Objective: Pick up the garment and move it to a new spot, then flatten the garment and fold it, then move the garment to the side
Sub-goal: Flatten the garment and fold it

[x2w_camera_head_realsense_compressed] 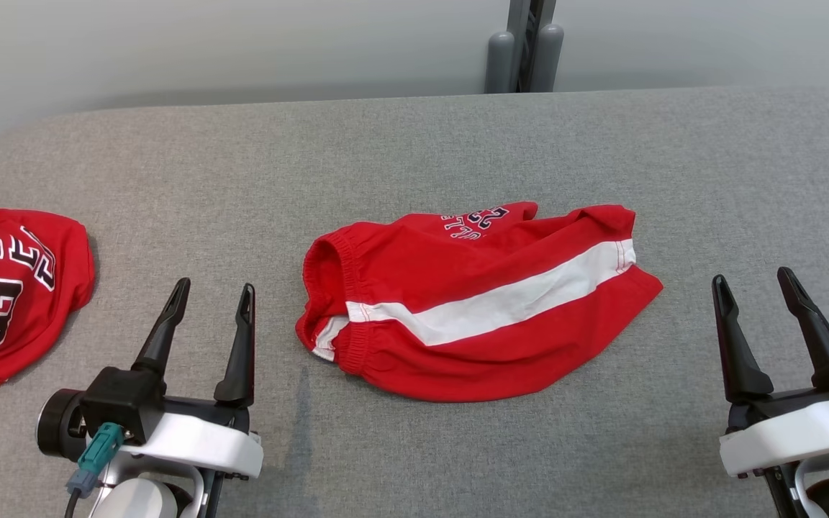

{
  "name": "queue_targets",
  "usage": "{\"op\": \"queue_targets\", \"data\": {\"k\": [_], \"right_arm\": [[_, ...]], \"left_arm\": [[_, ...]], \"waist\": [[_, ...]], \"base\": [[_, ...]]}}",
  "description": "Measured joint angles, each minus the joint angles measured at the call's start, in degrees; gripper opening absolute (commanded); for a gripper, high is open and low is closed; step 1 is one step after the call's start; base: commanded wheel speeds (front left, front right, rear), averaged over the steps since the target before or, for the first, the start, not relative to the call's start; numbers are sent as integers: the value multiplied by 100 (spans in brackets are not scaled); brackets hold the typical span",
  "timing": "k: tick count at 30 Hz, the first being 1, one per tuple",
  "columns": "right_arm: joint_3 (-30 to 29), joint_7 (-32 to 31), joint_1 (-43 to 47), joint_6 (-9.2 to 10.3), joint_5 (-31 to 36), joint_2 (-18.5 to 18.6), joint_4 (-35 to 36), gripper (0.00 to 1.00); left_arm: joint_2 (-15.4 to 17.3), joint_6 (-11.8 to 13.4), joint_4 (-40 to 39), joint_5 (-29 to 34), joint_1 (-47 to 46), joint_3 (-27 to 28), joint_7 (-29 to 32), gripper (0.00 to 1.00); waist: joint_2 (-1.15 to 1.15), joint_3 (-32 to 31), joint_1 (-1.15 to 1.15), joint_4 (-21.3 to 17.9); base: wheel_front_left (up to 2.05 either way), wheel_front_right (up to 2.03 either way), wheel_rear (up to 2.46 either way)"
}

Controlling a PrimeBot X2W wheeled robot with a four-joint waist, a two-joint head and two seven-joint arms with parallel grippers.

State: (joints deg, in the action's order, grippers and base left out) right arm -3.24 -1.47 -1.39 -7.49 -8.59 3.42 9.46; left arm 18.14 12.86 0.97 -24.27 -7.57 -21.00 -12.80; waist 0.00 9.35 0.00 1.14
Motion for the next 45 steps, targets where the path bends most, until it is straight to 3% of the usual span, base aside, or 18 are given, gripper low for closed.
{"op": "queue_targets", "data": {"k": [8, 15, 19, 25, 30, 32, 33, 38, 45], "right_arm": [[-2, -53, 23, 0, -1, -29, 55, 100], [52, -62, -50, 0, -3, -41, 23, 100], [80, -33, -105, 0, -22, -43, -40, 100], [92, 75, -169, 0, -55, -49, -148, 100], [99, 148, -289, 0, -109, -53, -233, 100], [84, 152, -339, 0, -113, -53, -296, 100], [78, 155, -384, 0, -113, -53, -334, 100], [186, 203, -818, 0, -246, 147, -736, 100], [1036, 146, -1876, 0, -761, 907, -2047, 100]], "left_arm": [[-1, -65, -12, -44, -77, -119, 113, 100], [-174, -536, 41, -431, -355, -576, 950, 100], [-357, -778, 122, -987, -367, -739, 1664, 100], [-343, -770, 247, -1439, -507, -590, 2239, 100], [-269, -769, 338, -1543, -688, -455, 2295, 100], [-267, -802, 334, -1615, -733, -414, 2315, 6], [-249, -829, 339, -1618, -752, -428, 2366, 0], [-167, -883, 303, -1648, -861, -446, 2451, 0], [-157, -918, 226, -1497, -1089, -538, 2414, 0]], "waist": [[0, 61, 0, 4], [0, 206, 0, -53], [0, 316, 0, -154], [0, 529, 0, -318], [0, 728, 0, -432], [0, 806, 0, -460], [0, 845, 0, -469], [0, 1033, 0, -478], [0, 1309, 0, -350]], "base": [[0, 0, 0], [0, 0, 0], [0, 0, 0], [0, 0, 0], [0, 0, 0], [0, 0, 0], [0, 0, 0], [0, 0, 0], [0, 0, 0]]}}
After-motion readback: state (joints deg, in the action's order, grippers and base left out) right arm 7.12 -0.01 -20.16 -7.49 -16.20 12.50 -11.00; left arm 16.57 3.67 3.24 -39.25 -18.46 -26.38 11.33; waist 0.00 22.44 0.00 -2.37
